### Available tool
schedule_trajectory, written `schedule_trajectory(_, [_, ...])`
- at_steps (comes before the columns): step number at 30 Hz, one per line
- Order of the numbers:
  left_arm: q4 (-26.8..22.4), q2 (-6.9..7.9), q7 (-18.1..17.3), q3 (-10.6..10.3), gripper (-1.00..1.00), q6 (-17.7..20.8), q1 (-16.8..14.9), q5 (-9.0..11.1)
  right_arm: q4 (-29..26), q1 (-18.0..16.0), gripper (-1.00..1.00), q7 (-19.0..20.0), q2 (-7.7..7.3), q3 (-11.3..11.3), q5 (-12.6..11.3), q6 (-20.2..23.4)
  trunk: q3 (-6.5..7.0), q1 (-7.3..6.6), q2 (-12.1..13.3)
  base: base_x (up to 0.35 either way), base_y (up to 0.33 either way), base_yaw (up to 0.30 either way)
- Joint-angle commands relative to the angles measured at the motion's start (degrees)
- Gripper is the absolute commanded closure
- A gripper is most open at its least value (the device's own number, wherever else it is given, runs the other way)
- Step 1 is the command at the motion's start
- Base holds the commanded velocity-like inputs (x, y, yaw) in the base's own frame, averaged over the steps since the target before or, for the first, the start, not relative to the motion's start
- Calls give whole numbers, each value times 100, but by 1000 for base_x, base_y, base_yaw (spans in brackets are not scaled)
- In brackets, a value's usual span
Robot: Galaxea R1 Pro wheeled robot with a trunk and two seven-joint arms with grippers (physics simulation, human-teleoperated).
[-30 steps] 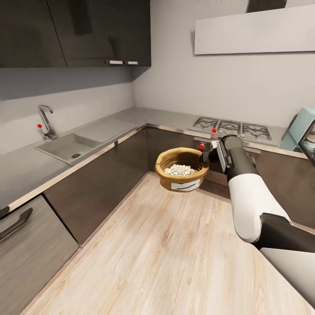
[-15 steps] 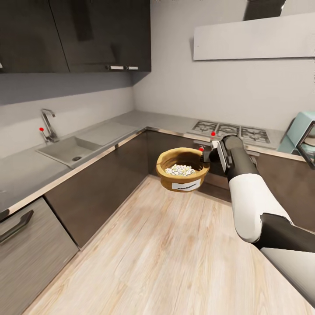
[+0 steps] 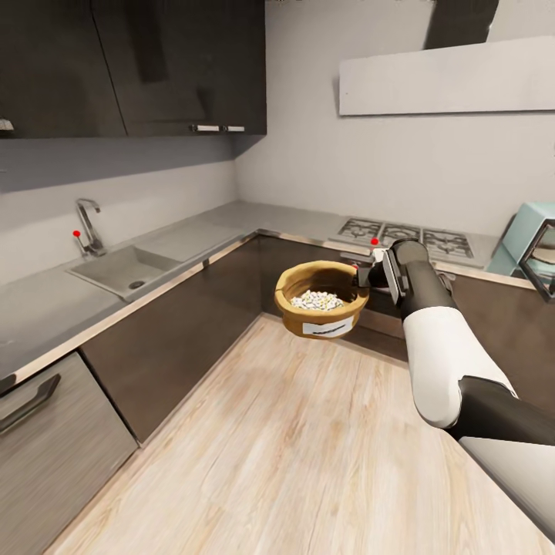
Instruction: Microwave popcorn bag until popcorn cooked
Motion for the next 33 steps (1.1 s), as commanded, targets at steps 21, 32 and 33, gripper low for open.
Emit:
schedule_trajectory(21, [-1,2,14,8,-100,-19,-2,14,-5,49,100,36,7,-29,52,14,184,0,-4,0,0,0])
schedule_trajectory(32, [3,2,12,8,-100,-19,-2,14,-5,49,100,24,9,-29,57,14,284,0,-4,0,0,0])
schedule_trajectory(33, [3,2,11,8,-100,-19,-2,14,-5,49,100,20,11,-29,58,14,293,0,-4,0,0,0])
